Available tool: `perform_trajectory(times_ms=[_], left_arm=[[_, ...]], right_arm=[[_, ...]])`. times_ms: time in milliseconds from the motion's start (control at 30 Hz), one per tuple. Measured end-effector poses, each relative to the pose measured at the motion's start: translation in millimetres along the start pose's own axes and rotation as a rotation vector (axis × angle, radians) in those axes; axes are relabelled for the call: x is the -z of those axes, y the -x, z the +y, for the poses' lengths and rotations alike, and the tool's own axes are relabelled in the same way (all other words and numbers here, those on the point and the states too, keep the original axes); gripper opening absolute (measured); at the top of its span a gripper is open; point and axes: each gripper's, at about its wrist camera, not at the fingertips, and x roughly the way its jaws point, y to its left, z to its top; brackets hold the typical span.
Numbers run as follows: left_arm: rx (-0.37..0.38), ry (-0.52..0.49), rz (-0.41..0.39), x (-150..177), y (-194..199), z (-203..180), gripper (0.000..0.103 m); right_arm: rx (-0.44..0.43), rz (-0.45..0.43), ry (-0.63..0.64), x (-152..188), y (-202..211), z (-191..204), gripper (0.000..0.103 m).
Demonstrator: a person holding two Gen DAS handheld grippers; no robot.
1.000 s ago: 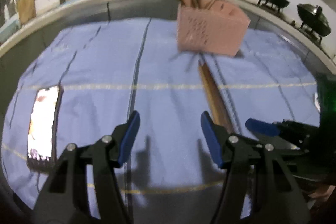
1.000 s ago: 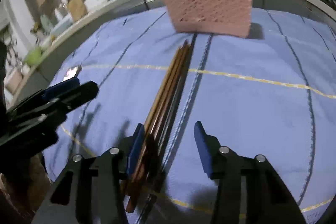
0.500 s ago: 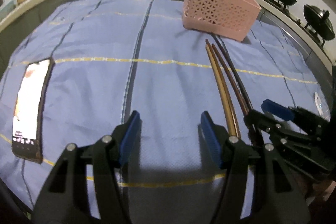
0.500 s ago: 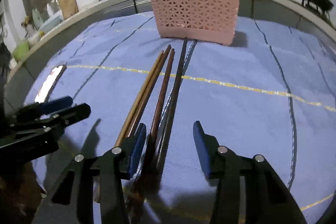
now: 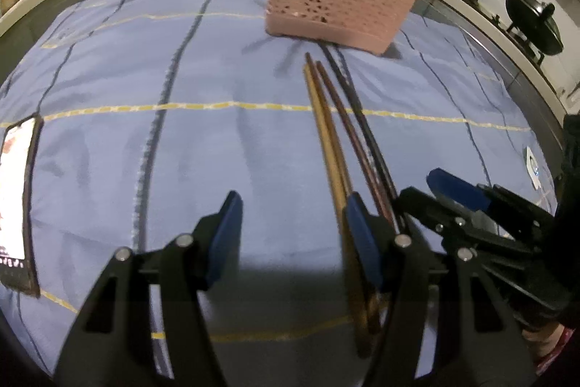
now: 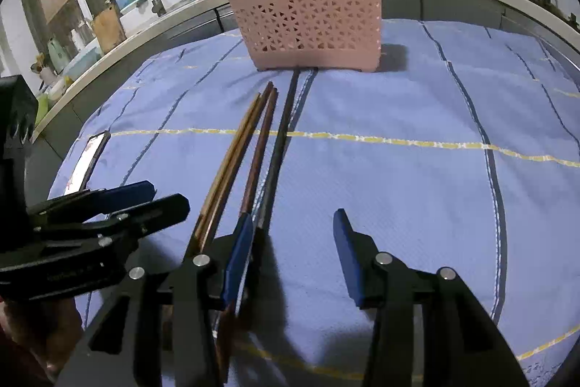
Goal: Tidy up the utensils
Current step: 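Return both grippers over the chopsticks and close the right on a dark chopstick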
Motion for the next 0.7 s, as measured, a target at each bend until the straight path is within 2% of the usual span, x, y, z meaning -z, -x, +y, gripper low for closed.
perform_trajectory(times_ms=[200,467,700], left_arm=[[-0.068,-0.054,-0.002,0.3,-6.6,-10.0,0.058],[-0.103,-0.073,-0.002,-3.2,-9.9,-13.8,0.061],[-0.099,-0.058,0.004,-4.0,-9.3,-11.9,0.061]], right_arm=[[-0.007,-0.007,-0.013,1.0,1.0,-4.9,0.046],[-0.008,-0.012,0.008,1.6,0.7,-2.5,0.046],[-0.004,-0.011,0.048,2.8,-0.2,4.3,0.046]])
